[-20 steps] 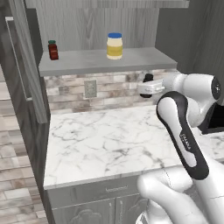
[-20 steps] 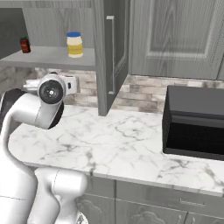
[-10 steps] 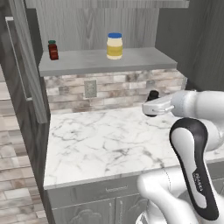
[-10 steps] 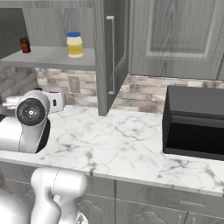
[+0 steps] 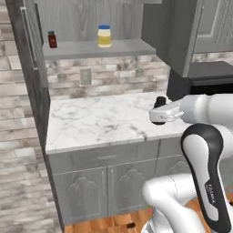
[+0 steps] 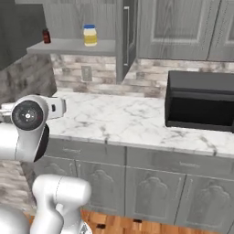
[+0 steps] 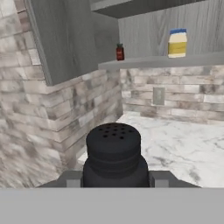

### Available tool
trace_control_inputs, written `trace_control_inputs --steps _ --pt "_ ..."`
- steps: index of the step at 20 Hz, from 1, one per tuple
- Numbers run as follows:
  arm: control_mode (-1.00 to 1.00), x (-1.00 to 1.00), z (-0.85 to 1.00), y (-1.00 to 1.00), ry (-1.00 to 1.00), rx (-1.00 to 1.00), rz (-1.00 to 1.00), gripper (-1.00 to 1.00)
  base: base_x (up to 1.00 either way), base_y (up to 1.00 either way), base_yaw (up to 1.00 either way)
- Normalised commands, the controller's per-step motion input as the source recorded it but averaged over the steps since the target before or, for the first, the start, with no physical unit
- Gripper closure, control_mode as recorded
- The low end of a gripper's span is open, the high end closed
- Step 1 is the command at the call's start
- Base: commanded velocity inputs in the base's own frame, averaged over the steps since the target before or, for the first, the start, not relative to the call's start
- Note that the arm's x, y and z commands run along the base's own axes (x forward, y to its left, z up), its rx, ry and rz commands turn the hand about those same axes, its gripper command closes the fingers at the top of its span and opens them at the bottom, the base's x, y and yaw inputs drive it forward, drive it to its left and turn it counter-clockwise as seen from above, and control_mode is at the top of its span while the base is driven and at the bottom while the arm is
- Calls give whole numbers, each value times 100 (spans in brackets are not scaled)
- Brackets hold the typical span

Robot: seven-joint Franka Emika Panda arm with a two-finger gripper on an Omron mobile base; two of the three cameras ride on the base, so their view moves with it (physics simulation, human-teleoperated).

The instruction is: Collect the paprika, mayonnaise, and shaker from the cabinet and place them next to the stove.

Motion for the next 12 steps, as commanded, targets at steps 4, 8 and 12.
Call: trace_control_inputs --steps 4,8,12 --pt "100 0 0 0 0 0 0 100 -46 -70 -30" --pt "100 0 0 0 0 0 0 100 -6 -58 -47" --pt "100 0 0 0 0 0 0 100 -8 -55 -50"
